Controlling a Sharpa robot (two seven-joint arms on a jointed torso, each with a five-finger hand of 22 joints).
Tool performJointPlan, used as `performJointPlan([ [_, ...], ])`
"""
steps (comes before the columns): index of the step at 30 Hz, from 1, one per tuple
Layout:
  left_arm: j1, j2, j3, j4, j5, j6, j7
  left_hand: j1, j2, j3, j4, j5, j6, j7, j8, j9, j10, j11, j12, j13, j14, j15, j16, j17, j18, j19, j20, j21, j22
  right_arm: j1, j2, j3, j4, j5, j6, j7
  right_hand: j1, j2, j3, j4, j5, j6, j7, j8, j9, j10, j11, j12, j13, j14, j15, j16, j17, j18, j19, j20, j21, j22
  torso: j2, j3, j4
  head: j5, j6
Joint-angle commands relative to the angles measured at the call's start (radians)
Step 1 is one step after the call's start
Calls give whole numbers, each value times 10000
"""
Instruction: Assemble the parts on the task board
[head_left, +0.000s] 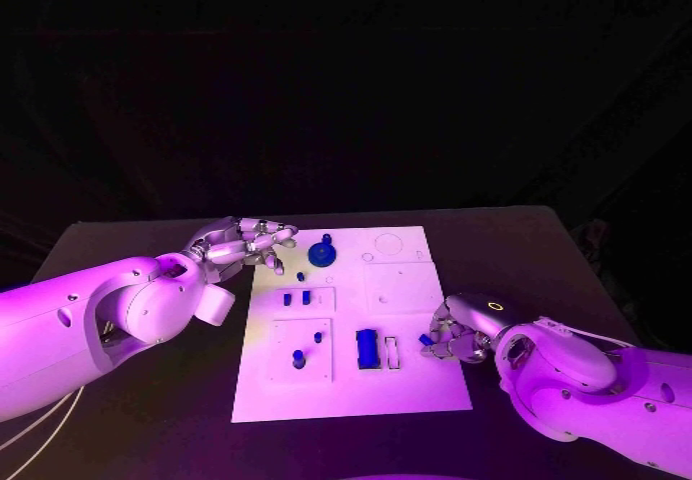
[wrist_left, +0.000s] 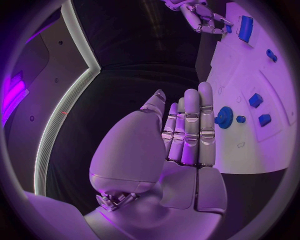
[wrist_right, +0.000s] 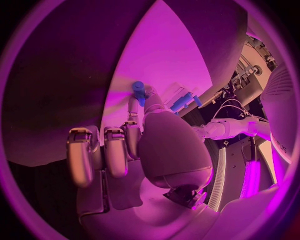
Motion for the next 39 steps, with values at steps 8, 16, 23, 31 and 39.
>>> performJointPlan([
  [8, 2, -25, 7, 33, -8, 156, 51, 53, 6, -71, 19, 35, -69, -19, 66, -16, -89, 3, 49, 16, -58, 6, 46, -19, 133, 80, 20, -37, -11, -377, 293, -173, -188, -1550, 2223, -814, 267, -59, 541, -121, -314, 42, 23, -53, -2656, 404, -420, -160, 1011, 929, -39, -37, 2028, -177, 992, -78, 23, 2578, -2, -8, 1, 12, -21],
  [16, 2, -28, 7, 45, -8, 159, 41, 53, 6, -71, 19, 35, -69, -19, 66, -16, -89, 3, 49, 16, -58, 6, 46, -19, 133, 80, 20, -37, -11, -396, 229, -170, -104, -1425, 1716, -893, 183, -25, 1117, 12, 1528, 57, -38, -85, -2670, 411, -487, -163, 1028, 929, -87, -44, 2023, -179, 996, -121, 32, 2581, -10, -2, 2, 34, -43],
  [23, 2, -12, 7, 37, -8, 160, 29, 57, 9, -76, 21, 36, -72, -18, 66, -17, -93, 3, 49, 16, -60, 7, 46, -20, 133, 81, 21, -39, -12, -304, 22, -134, 158, 207, 326, -690, 634, 28, 2208, -251, 1993, 26, -83, -47, -2612, 424, -540, -173, 1039, 934, -153, -36, 2040, -178, 996, -198, 26, 2580, -11, -6, 0, 33, -45],
  [31, 2, 13, 7, 32, -8, 161, 8, 57, 9, -76, 21, 36, -72, -18, 66, -17, -93, 3, 49, 16, -60, 7, 46, -20, 133, 81, 21, -39, -12, 29, -125, -107, 383, 2283, -1351, -141, 84, -383, 3328, -241, 2021, -36, -95, 113, -2416, 442, -536, -225, 1016, 929, -140, -53, 2017, -166, 982, -185, -30, 2564, -3, -15, 6, -23, -50],
  [39, 2, 19, 7, 36, -8, 190, -28, 68, 24, -78, 23, 39, -74, -17, 66, -18, -98, 4, 50, 14, -61, 7, 47, -23, 134, 82, 21, -42, -13, 144, -120, -103, 532, 3669, -1525, 39, -285, -551, 3711, -166, 1921, -94, -85, 153, -2348, 430, -531, -260, 1002, 924, -145, -70, 1994, -152, 965, -191, -98, 2545, -6, -12, 2, 12, -85],
])
